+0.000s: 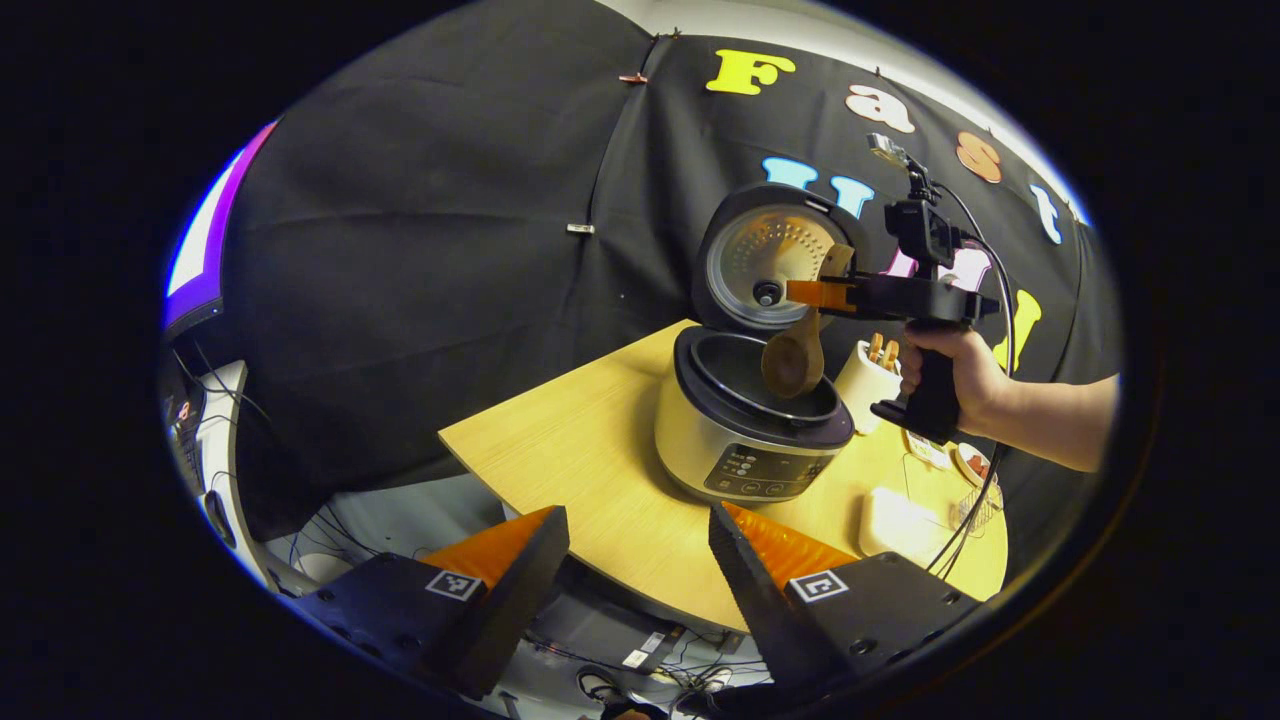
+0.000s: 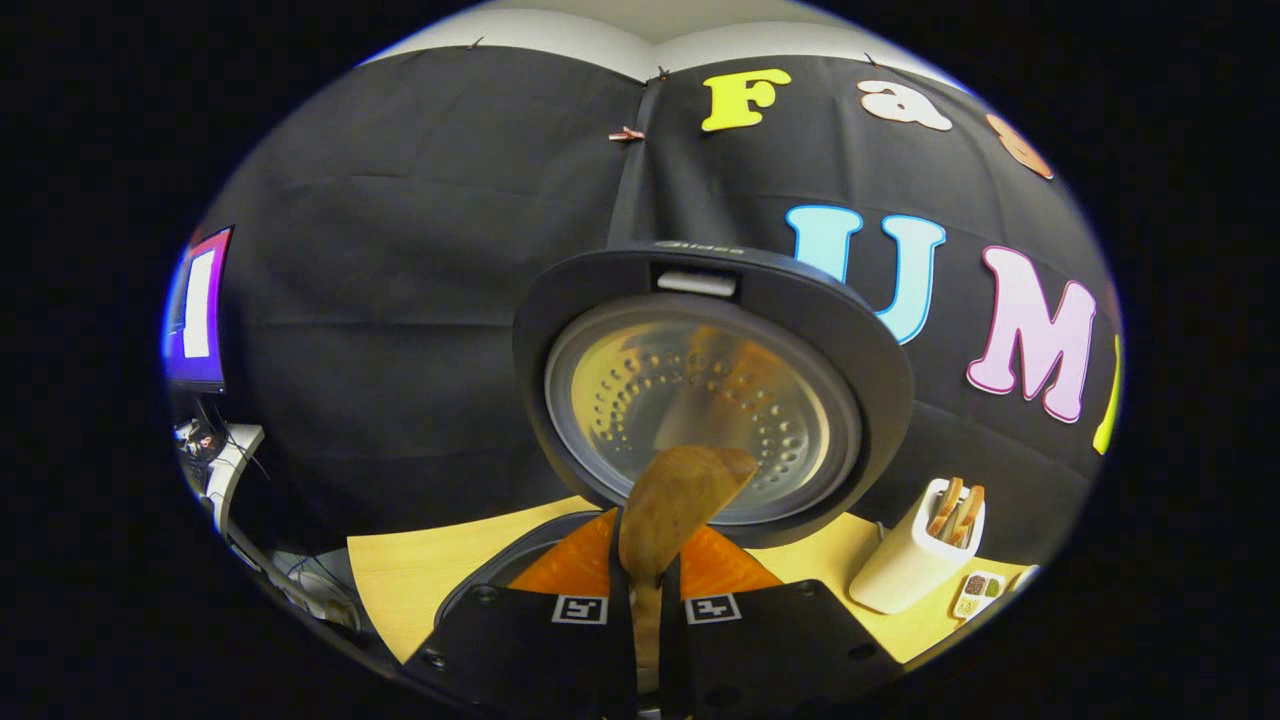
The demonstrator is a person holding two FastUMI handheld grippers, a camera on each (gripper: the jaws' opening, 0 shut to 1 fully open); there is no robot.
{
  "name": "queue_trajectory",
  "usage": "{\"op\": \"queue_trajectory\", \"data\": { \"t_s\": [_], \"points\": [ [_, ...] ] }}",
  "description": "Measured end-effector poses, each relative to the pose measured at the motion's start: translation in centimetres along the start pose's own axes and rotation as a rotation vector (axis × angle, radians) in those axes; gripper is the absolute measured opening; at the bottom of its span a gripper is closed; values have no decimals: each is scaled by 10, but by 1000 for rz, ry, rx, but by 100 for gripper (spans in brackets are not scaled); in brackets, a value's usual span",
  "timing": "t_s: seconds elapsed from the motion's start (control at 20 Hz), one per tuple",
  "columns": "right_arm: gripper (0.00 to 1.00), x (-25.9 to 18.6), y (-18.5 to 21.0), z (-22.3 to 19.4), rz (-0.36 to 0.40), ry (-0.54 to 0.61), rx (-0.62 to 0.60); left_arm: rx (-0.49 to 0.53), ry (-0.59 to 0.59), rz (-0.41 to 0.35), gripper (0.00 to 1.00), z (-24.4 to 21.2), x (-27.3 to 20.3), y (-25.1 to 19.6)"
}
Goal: Close the left gripper, press the button to open the rice cooker; take a wooden spoon from the chopstick holder with the right hand, scoop a spoonful of rice and pour it into the rice cooker, then put the wooden spoon back into the chopstick holder.
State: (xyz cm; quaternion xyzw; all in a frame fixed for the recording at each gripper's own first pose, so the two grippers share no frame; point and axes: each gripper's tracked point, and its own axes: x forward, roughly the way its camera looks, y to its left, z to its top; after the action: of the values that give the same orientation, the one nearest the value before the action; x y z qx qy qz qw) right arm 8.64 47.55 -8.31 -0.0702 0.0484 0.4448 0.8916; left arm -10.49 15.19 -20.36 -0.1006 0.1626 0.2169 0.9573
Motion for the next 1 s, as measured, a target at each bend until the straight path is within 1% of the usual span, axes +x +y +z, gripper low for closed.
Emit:
{"op": "queue_trajectory", "data": {
  "t_s": [0.2,0.35,0.55,0.65,0.8,1.0],
  "points": [
    [13,-15,-11,9,-17,-16,23,30,-21,-18,96,5,-4,-5],
    [13,-35,-26,27,-43,-48,98,46,-30,-34,96,9,-10,-15],
    [13,-74,-64,53,-98,-99,194,71,-42,-61,96,14,-14,-30],
    [13,-97,-88,64,-139,-120,240,78,-51,-76,96,19,-16,-39],
    [13,-136,-139,73,-223,-153,277,91,-67,-97,96,28,-14,-55],
    [13,-189,-215,65,-346,-173,321,111,-93,-120,96,45,-8,-78]
  ]
}}
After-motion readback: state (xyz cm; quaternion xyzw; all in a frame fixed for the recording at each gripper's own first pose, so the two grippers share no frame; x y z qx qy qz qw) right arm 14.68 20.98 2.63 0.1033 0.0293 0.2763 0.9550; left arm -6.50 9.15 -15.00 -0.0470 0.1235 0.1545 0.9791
